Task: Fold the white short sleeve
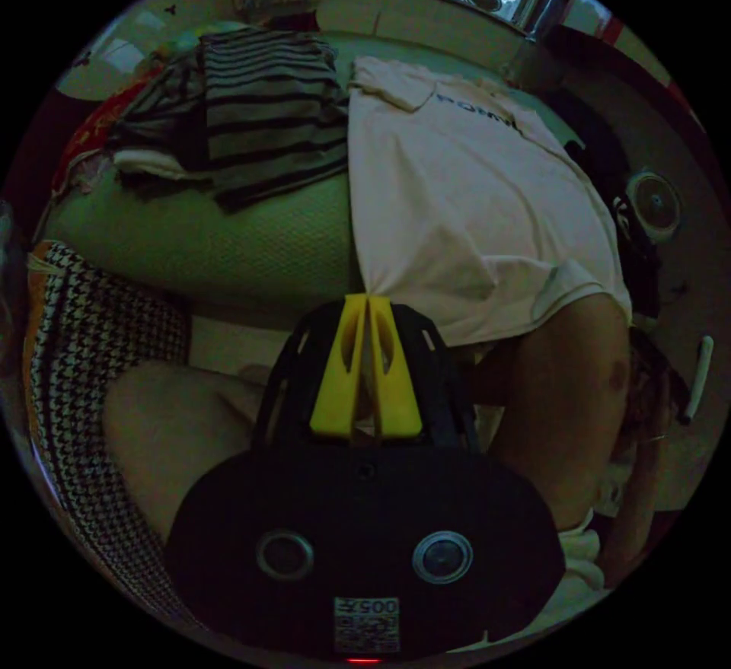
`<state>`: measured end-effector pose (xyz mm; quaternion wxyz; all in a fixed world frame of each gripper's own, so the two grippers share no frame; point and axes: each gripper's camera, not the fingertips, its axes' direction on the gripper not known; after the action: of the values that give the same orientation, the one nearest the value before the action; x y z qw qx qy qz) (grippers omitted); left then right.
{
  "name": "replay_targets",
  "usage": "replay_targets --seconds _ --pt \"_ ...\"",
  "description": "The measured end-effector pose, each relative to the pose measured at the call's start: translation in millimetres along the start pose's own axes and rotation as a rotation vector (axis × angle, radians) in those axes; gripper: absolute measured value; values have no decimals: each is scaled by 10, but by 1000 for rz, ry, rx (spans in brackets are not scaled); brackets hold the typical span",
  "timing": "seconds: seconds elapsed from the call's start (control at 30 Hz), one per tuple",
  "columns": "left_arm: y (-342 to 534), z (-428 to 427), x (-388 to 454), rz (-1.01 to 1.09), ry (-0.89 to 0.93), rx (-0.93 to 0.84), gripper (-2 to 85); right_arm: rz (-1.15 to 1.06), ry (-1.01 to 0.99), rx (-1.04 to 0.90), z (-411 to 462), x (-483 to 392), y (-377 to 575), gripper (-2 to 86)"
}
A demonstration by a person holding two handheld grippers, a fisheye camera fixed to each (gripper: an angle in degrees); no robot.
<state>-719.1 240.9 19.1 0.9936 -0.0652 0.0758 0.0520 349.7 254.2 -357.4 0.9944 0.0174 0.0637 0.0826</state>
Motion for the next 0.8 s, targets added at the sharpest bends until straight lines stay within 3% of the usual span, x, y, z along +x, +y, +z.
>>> replay_targets --seconds 0.23,0.43,0.6,0.8 --pt "-490 -802 -193 50 81 99 3 -134 27 81 -508 -317 -544 -16" --pt "-930 -1139 -235 104 96 104 2 -155 50 42 -695 -424 -1015 -16" --pt "-1319 -1090 -362 101 126 56 4 -150 -4 -15 -616 -390 -1369 -15" --pt "-1851 -592 -468 89 92 -89 11 -155 84 -136 -96 -398 -1812 26"
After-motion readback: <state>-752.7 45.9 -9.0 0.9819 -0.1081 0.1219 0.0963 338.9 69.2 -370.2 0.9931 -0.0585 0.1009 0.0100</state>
